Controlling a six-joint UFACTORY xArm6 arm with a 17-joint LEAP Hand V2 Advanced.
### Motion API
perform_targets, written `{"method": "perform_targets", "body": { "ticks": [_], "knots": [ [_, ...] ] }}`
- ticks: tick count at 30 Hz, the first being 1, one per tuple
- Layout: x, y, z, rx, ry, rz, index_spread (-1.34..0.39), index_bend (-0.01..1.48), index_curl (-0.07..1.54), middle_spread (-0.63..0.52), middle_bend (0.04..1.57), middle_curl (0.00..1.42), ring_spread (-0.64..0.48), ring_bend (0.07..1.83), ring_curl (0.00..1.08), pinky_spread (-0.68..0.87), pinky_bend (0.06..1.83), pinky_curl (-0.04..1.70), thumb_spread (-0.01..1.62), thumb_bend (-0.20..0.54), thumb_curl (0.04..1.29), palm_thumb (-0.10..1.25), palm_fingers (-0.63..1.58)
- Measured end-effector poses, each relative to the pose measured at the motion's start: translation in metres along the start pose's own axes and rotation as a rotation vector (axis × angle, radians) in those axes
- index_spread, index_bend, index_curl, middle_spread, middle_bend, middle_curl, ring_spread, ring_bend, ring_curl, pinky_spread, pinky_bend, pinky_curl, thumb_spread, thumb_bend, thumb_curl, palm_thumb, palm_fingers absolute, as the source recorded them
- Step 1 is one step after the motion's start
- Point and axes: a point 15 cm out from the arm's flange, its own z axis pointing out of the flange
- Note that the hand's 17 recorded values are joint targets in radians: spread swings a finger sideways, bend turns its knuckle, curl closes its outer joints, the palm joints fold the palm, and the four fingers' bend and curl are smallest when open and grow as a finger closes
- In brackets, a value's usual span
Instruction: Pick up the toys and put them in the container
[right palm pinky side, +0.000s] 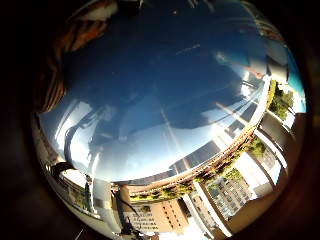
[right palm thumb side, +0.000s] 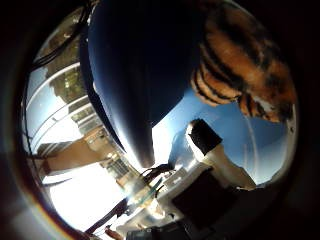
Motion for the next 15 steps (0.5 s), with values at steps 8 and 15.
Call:
{"method": "perform_targets", "body": {
  "ticks": [8,15],
  "knots": [
    [0.010,-0.016,-0.016,0.090,0.064,0.017,-0.20,0.09,0.12,-0.09,0.66,0.54,0.13,1.08,0.57,0.37,0.80,0.28,1.07,-0.004,0.45,0.83,0.78],
    [0.023,-0.020,-0.050,0.206,0.119,0.069,-0.46,0.38,0.04,-0.22,0.92,0.79,-0.01,1.28,0.73,0.31,1.28,0.47,1.03,0.004,0.54,1.00,1.03]
  ]
}}
